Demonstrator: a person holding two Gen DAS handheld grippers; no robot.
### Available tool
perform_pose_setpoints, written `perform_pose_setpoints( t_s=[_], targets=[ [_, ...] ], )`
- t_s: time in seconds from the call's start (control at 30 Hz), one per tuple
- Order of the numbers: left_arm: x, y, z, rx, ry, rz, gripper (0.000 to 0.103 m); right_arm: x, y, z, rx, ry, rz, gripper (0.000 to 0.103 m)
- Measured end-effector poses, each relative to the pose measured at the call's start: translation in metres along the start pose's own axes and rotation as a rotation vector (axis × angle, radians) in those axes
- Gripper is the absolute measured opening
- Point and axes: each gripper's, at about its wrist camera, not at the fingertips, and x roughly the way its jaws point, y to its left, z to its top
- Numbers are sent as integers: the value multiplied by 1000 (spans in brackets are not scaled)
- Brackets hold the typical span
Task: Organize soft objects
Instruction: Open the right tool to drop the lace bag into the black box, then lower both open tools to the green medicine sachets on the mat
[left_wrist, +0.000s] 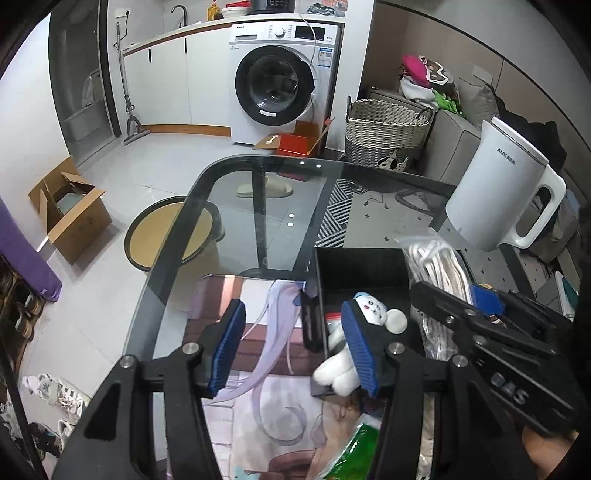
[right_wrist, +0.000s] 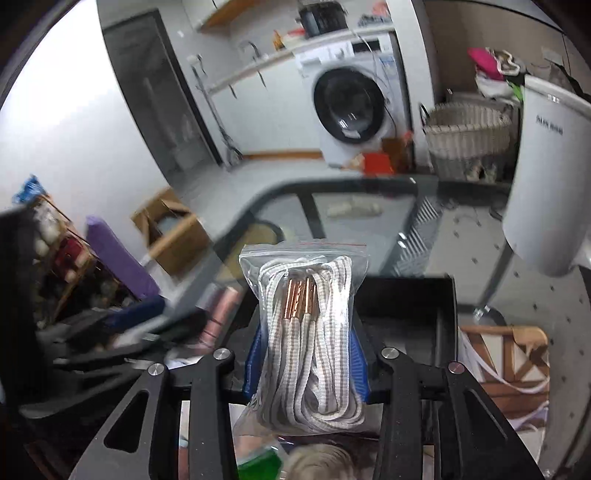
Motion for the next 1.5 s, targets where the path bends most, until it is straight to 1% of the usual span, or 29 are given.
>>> perform_pose_setpoints(
  t_s=[0.03, 0.1, 0.17, 0.33, 0.47, 0.57, 0.67, 0.73, 0.87, 0.9, 1.0, 1.1, 1.23, 1.33, 1.37, 1.5],
  targets=[
    [0, 0, 1, 1, 1, -1, 54, 3, -2, -2, 3, 11, -22, 45],
    [-2, 1, 1, 1, -1, -14, 54, 0, -7, -3, 8, -1, -49, 52],
    [-6, -2, 1, 5, -6, -24, 54, -6, -11, -4, 12, -16, -59, 63],
    [-22, -13, 1, 35, -24, -51, 54, -33, -15, -3, -5, -68, -51, 63],
    [-37, -18, -4, 62, -32, -76, 54, -56, -17, -4, -18, -84, -36, 63],
    [-47, -20, -11, 77, -37, -84, 54, -71, -17, -9, -45, -81, -30, 63],
    [-59, -21, -19, 77, -30, -126, 55, -92, -17, -19, -74, -74, -31, 63],
    [-63, -24, -24, 95, -16, -139, 55, -101, -16, -26, -91, -63, -30, 63],
    [-61, -32, -40, 160, 27, -120, 55, -119, -18, -49, -110, -19, -25, 63],
    [-58, -34, -47, 178, 50, -120, 55, -120, -19, -55, -112, -3, -21, 63],
    [-46, -38, -66, 217, 102, -123, 55, -118, -21, -76, -127, 64, -12, 63],
    [-33, -46, -84, 281, 158, -114, 55, -115, -25, -101, -143, 137, -11, 63],
    [-13, -50, -104, 299, 245, -155, 55, -110, -28, -133, -159, 218, -7, 63],
    [-6, -59, -115, 333, 264, -143, 55, -102, -24, -155, -186, 269, -3, 63],
    [-5, -63, -118, 348, 266, -135, 55, -98, -19, -163, -209, 299, -2, 63],
    [2, -82, -127, 409, 269, -103, 55, -89, -7, -181, -257, 343, -6, 63]
  ],
)
